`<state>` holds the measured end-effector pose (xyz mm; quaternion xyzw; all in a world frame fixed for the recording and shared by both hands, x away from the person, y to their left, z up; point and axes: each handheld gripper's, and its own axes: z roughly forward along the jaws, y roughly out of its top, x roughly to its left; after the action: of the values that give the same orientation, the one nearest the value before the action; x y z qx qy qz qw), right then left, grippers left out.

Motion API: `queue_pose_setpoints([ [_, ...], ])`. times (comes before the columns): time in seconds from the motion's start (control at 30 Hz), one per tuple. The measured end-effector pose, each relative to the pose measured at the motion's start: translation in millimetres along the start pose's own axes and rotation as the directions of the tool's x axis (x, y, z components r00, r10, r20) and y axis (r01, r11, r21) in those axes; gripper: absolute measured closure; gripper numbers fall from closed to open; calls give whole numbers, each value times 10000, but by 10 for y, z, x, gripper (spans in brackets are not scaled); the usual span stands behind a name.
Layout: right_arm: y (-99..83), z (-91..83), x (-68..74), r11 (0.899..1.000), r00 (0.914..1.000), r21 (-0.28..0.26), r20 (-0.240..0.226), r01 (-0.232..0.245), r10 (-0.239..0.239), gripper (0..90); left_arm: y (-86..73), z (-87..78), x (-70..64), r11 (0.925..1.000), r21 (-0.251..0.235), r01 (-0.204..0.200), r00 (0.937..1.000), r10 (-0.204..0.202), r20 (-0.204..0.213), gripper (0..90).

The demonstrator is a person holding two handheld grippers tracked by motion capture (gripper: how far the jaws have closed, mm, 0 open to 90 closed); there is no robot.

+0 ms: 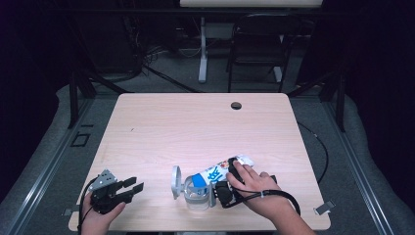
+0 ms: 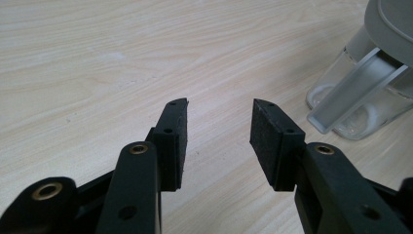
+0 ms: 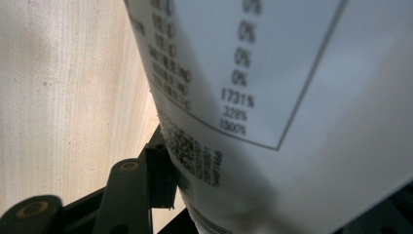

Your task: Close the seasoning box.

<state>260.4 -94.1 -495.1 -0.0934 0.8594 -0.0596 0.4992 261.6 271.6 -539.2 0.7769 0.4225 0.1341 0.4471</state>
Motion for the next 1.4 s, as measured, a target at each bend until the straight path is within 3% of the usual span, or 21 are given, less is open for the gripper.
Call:
queue_pose_setpoints([
  [0.13, -6, -1, 4, 9999, 10000, -116, 30, -23, 24, 496, 1, 3, -1, 10000, -23, -12, 10000, 13, 13, 582],
  [0.23, 4, -25, -5, 9998, 9998, 141, 93, 161, -162, 497, 1, 0, -1, 10000, -47, 14, 10000, -14, 14, 583],
  [0.57, -8, -29, 8, 9999, 9998, -116, 187, 91, -89, 502, -2, 1, 1, 10000, 7, 39, 10000, -39, -9, 583],
  [0.63, 1, -44, -2, 9996, 9993, 69, 236, 272, -274, 503, 0, -1, 4, 10000, -11, 15, 10000, -15, -20, 583],
  [1.4, 6, -33, 3, 9996, 9992, -49, 298, 262, -260, 511, -3, 0, 5, 10000, -4, 54, 10000, -54, -25, 583],
])
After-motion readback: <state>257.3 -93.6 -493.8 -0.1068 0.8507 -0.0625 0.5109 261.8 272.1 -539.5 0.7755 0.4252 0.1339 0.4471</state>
